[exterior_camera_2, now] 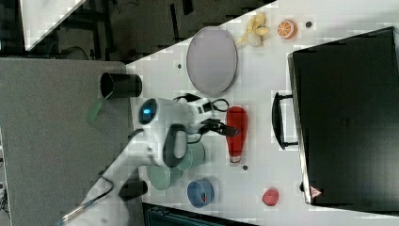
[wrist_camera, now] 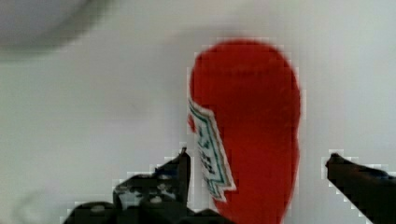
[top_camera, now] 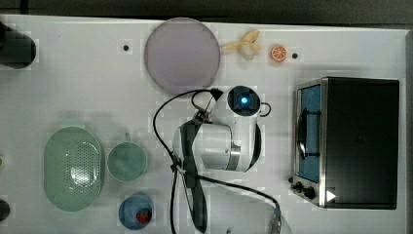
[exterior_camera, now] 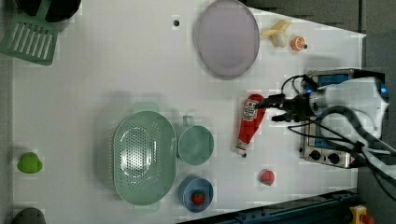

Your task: Pick ketchup from strainer and place it on the table

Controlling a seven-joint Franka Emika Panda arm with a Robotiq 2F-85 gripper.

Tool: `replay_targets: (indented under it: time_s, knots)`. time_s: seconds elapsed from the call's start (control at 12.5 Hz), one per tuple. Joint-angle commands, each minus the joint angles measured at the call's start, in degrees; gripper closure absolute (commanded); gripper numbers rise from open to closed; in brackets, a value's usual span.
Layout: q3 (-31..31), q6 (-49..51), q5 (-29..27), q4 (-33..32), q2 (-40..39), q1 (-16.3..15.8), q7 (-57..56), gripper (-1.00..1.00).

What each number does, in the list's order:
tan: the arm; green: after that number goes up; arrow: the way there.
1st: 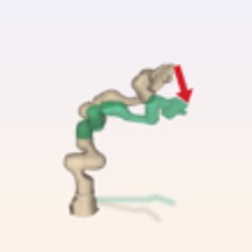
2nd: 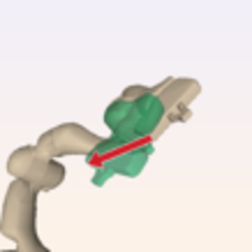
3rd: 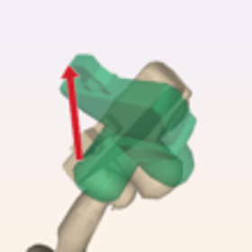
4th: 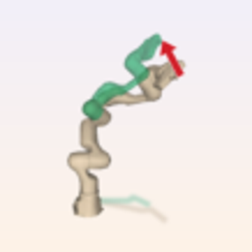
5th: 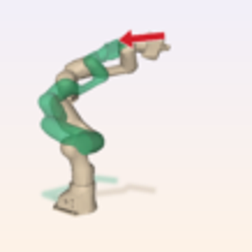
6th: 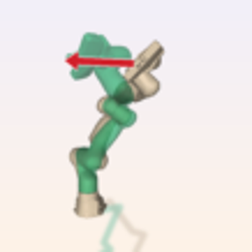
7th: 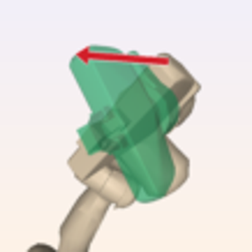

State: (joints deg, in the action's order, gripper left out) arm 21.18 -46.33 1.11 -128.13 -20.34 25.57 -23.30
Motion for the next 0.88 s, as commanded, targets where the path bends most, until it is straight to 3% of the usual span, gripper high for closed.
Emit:
replay_targets:
  time_s: [0.08,0.32,0.88]
  knots:
    - [0.17,7.28,-0.06,8.73,10.79,0.53,5.2,-1.0]
    - [0.19,20.56,-0.06,16.84,15.58,0.48,12.39,-1.0]
    - [1.26,36.65,-0.61,30.84,18.16,0.11,23.0,-1.0]
